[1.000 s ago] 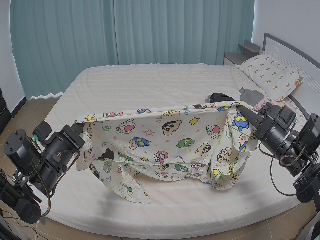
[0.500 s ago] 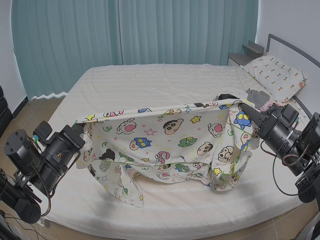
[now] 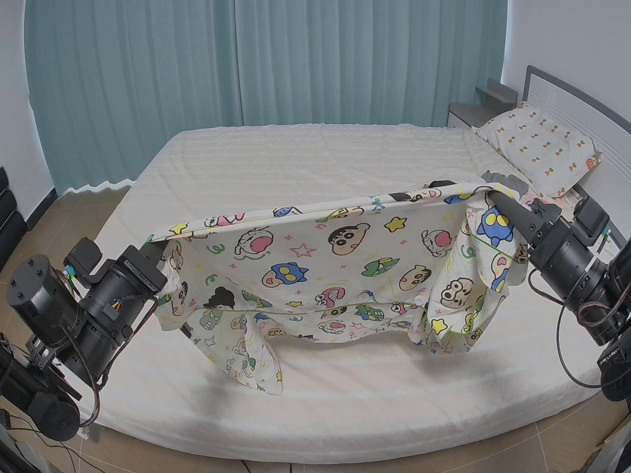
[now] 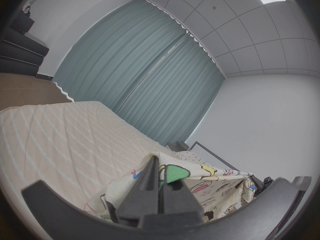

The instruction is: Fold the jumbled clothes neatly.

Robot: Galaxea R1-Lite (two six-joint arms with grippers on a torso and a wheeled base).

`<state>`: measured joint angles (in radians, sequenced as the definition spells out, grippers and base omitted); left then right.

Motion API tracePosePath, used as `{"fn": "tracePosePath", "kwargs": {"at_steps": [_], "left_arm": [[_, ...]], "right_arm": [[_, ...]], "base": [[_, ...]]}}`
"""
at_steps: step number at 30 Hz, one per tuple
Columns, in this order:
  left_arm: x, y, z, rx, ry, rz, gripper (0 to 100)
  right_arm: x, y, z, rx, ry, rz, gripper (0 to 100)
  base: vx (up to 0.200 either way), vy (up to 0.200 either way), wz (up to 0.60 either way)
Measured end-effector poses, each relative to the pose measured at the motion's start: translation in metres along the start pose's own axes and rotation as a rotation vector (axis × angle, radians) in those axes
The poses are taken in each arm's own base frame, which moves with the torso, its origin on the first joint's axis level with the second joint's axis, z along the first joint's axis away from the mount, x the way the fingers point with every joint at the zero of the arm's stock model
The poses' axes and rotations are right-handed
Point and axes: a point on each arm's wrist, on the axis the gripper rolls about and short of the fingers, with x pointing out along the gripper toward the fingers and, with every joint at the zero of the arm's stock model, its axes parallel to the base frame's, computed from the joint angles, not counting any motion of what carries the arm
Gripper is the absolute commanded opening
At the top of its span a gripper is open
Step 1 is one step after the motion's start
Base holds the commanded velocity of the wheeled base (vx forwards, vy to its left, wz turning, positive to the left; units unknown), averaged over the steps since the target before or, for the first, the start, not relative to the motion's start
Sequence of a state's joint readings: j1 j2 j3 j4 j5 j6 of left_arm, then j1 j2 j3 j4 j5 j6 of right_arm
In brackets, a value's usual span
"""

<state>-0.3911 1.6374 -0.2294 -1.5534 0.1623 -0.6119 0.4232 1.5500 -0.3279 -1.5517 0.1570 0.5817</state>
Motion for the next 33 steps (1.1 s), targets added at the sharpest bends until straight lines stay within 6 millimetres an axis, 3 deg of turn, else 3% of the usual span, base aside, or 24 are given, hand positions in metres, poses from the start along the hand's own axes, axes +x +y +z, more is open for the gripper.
{"fn": "tracePosePath", "kwargs": {"at_steps": [9, 33], "left_arm": [[-0.003, -0.003, 0.006, 0.037, -0.024, -0.009, 0], [-0.016, -0.011, 0.02, 0.051, -0.077, -0.05, 0]], "right_arm": [[-0.019, 0.013, 0.01, -0.09, 0.014, 0.091, 0], [-0.059, 0.042, 0.038, -0.043, 0.107, 0.207, 0]], "base": [[-0.044, 0.0, 0.0], [0.0, 0.0, 0.0]]}}
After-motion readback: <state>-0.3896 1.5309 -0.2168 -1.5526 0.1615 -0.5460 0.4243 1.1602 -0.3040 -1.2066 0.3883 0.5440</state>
